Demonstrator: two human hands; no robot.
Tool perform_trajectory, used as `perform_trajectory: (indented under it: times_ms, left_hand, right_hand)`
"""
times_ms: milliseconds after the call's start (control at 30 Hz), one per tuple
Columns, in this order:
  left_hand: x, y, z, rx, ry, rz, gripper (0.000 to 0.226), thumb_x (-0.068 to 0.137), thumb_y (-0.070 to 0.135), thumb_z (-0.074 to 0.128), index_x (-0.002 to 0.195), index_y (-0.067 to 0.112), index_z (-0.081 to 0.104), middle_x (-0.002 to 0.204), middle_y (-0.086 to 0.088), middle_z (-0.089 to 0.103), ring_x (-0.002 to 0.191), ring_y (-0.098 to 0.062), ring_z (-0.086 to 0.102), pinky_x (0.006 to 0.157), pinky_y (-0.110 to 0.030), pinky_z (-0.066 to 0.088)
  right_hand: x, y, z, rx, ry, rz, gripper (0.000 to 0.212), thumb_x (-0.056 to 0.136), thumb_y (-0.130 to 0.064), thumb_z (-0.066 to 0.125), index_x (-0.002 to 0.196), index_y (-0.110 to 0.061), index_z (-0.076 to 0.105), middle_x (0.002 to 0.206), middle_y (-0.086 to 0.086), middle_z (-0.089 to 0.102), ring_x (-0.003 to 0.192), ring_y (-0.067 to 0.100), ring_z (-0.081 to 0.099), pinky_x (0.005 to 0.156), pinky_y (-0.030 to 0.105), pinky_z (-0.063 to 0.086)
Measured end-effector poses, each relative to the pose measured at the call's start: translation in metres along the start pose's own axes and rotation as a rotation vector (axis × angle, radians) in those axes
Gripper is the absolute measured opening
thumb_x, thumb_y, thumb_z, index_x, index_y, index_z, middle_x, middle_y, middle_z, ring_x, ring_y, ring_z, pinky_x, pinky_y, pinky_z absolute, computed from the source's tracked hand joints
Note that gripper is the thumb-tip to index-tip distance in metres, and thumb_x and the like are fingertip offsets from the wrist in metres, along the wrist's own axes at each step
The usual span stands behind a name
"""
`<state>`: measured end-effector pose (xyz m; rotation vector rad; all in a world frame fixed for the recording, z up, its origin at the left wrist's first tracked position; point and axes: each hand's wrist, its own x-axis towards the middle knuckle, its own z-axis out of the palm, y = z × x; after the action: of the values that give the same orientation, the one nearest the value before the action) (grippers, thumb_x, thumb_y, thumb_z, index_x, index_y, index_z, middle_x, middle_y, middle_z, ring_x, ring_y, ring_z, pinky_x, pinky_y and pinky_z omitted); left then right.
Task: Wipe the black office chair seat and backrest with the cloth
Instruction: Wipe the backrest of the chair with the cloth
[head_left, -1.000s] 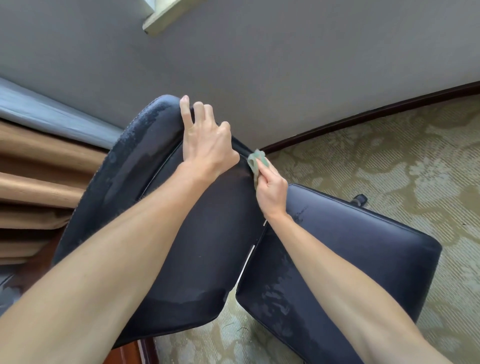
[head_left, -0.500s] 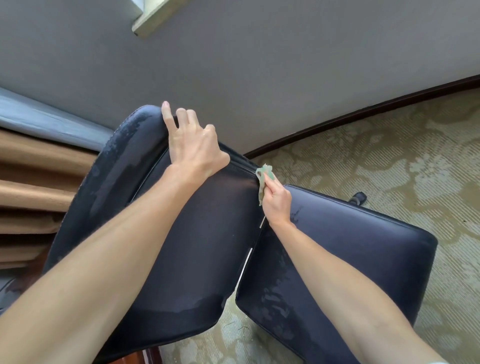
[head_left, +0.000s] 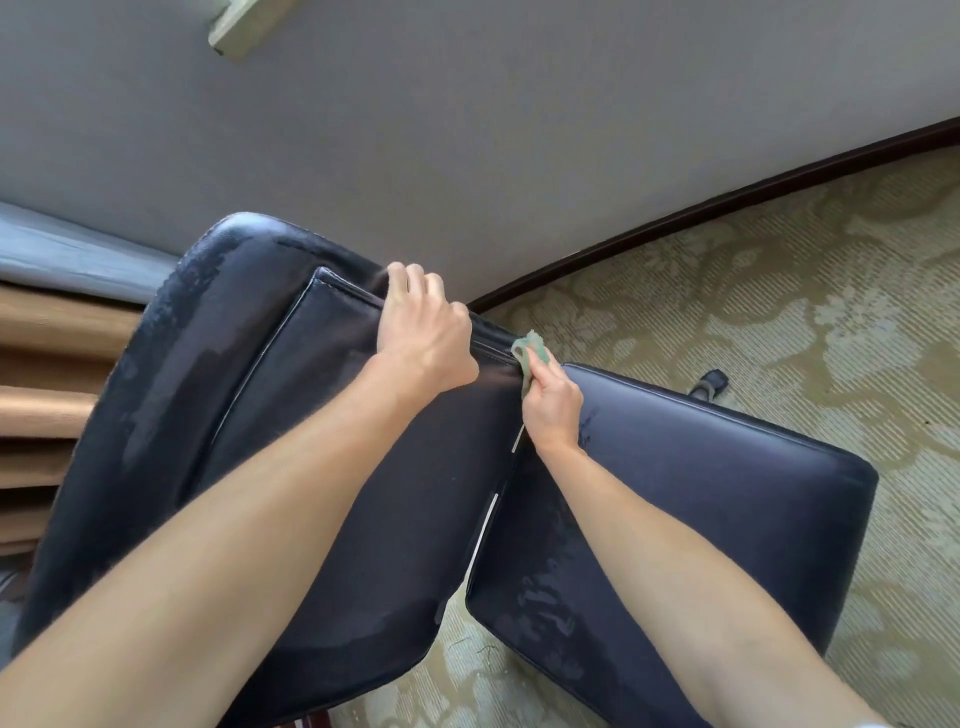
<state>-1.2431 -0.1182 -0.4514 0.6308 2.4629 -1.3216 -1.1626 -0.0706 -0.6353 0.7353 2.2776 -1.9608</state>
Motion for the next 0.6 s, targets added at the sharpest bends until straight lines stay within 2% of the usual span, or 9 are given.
perform_trajectory:
  times_ms: [67, 133, 233, 333, 400, 467, 533, 600]
  left_hand:
    - [0.000, 0.003, 0.001, -0.023, 0.009, -0.009, 0.036, 0.080, 0.044, 0.049, 0.101, 0.022, 0.067, 0.111, -0.015, 0.054, 0.104, -0.035, 0.043, 0.104, -0.050, 0.026]
    - [0.002, 0.003, 0.002, -0.023, 0.029, -0.011, 0.032, 0.080, 0.042, 0.050, 0.098, 0.022, 0.067, 0.108, -0.015, 0.054, 0.102, -0.035, 0.042, 0.103, -0.049, 0.026]
    - [0.003, 0.001, 0.006, -0.027, 0.036, -0.018, 0.030, 0.081, 0.043, 0.050, 0.095, 0.023, 0.067, 0.107, -0.015, 0.054, 0.101, -0.035, 0.042, 0.103, -0.050, 0.027]
    - [0.004, 0.002, 0.007, -0.025, 0.052, -0.021, 0.027, 0.082, 0.042, 0.050, 0.093, 0.023, 0.066, 0.105, -0.014, 0.054, 0.101, -0.034, 0.042, 0.103, -0.050, 0.028]
    - [0.005, 0.002, 0.006, -0.032, 0.048, -0.024, 0.026, 0.082, 0.041, 0.049, 0.092, 0.024, 0.066, 0.105, -0.014, 0.054, 0.101, -0.034, 0.042, 0.102, -0.050, 0.029]
    - [0.005, 0.002, 0.005, -0.031, 0.051, -0.030, 0.027, 0.082, 0.041, 0.049, 0.093, 0.024, 0.067, 0.106, -0.014, 0.054, 0.101, -0.035, 0.043, 0.102, -0.049, 0.029]
    - [0.004, 0.003, 0.003, -0.029, 0.050, -0.037, 0.029, 0.082, 0.042, 0.049, 0.094, 0.024, 0.068, 0.107, -0.014, 0.054, 0.103, -0.035, 0.043, 0.103, -0.049, 0.029]
    - [0.003, 0.004, 0.002, -0.033, 0.047, -0.038, 0.029, 0.082, 0.043, 0.049, 0.094, 0.023, 0.068, 0.109, -0.015, 0.054, 0.104, -0.036, 0.043, 0.104, -0.049, 0.028]
  right_hand:
    - [0.007, 0.001, -0.003, 0.079, 0.007, 0.236, 0.036, 0.101, -0.008, 0.042, 0.132, -0.015, 0.057, 0.129, 0.013, 0.060, 0.111, 0.024, 0.056, 0.098, 0.021, 0.042]
    - [0.013, 0.000, 0.000, 0.185, 0.035, 0.411, 0.036, 0.103, -0.010, 0.038, 0.133, -0.016, 0.056, 0.122, 0.011, 0.062, 0.098, 0.017, 0.054, 0.083, 0.014, 0.041]
    - [0.014, -0.003, 0.007, 0.307, 0.104, 0.476, 0.036, 0.101, -0.006, 0.041, 0.130, -0.017, 0.058, 0.124, 0.008, 0.062, 0.099, 0.016, 0.055, 0.088, 0.019, 0.044]
    - [0.008, -0.010, 0.010, 0.360, 0.118, 0.436, 0.036, 0.099, -0.003, 0.044, 0.125, -0.019, 0.062, 0.127, 0.006, 0.062, 0.110, 0.019, 0.057, 0.098, 0.022, 0.045]
    - [0.003, -0.017, 0.008, 0.390, 0.112, 0.360, 0.034, 0.098, -0.002, 0.046, 0.122, -0.019, 0.065, 0.132, 0.003, 0.059, 0.121, 0.015, 0.053, 0.102, 0.016, 0.039]
    - [-0.005, -0.026, 0.007, 0.429, 0.092, 0.261, 0.032, 0.097, -0.002, 0.049, 0.119, -0.017, 0.067, 0.136, 0.002, 0.056, 0.122, 0.003, 0.047, 0.099, 0.008, 0.036]
    - [-0.014, -0.033, 0.009, 0.452, 0.082, 0.149, 0.032, 0.096, -0.001, 0.051, 0.120, -0.016, 0.067, 0.138, 0.001, 0.054, 0.122, -0.003, 0.043, 0.104, 0.012, 0.036]
    - [-0.024, -0.033, 0.014, 0.446, 0.088, 0.058, 0.034, 0.097, -0.002, 0.051, 0.124, -0.016, 0.064, 0.141, 0.000, 0.051, 0.130, -0.001, 0.039, 0.109, 0.016, 0.034]
